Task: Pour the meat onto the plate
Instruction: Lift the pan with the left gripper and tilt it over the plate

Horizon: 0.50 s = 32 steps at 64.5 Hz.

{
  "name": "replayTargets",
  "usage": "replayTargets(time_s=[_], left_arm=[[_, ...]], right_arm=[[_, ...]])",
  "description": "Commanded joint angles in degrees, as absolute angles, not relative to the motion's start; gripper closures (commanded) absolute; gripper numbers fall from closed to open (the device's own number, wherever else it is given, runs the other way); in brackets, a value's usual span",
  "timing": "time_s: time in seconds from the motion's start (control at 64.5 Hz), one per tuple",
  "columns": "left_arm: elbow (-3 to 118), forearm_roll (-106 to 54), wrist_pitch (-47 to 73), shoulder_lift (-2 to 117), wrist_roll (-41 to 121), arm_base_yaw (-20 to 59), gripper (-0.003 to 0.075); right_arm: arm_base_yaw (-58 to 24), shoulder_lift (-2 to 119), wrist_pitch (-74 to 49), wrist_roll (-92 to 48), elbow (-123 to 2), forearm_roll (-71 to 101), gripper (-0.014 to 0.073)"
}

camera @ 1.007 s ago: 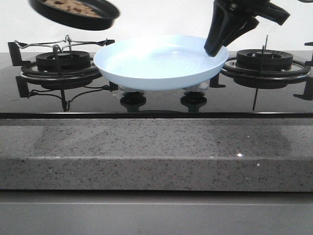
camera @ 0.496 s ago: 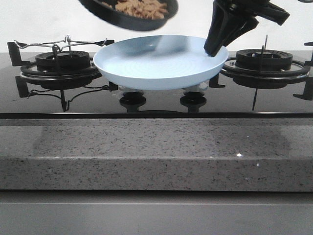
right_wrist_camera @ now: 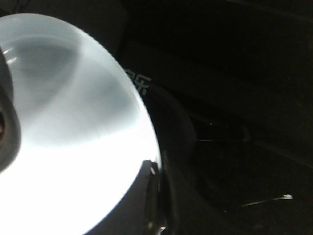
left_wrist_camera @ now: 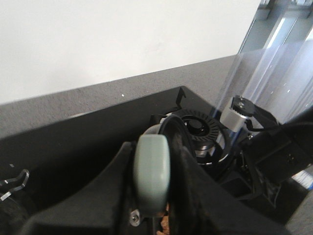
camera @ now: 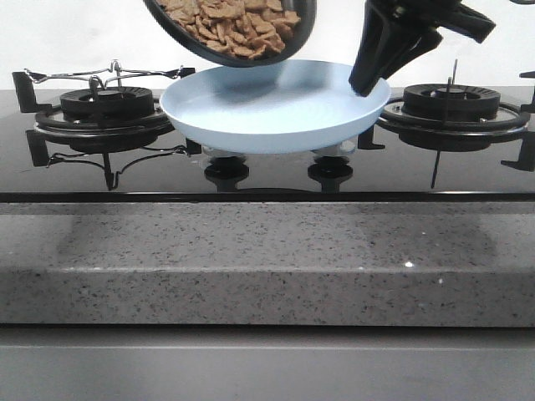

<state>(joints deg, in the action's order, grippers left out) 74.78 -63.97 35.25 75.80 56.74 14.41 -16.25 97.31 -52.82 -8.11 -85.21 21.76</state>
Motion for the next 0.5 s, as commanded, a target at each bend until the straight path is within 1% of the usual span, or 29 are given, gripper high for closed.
replayTargets(time_s=[0.0,0.48], left_arm=[[76.44,-61.92,28.73,72.39,57.15,17.59,0.0741],[76.44,-32.63,17.72,69.71,58.29,35.58,0.0741]], right_arm=[[-16.09,94.23,-51.02,-8.62,-86.42,23.76,0.0654],[-16.09,94.23,-51.02,-8.62,-86.42,23.76,0.0654]])
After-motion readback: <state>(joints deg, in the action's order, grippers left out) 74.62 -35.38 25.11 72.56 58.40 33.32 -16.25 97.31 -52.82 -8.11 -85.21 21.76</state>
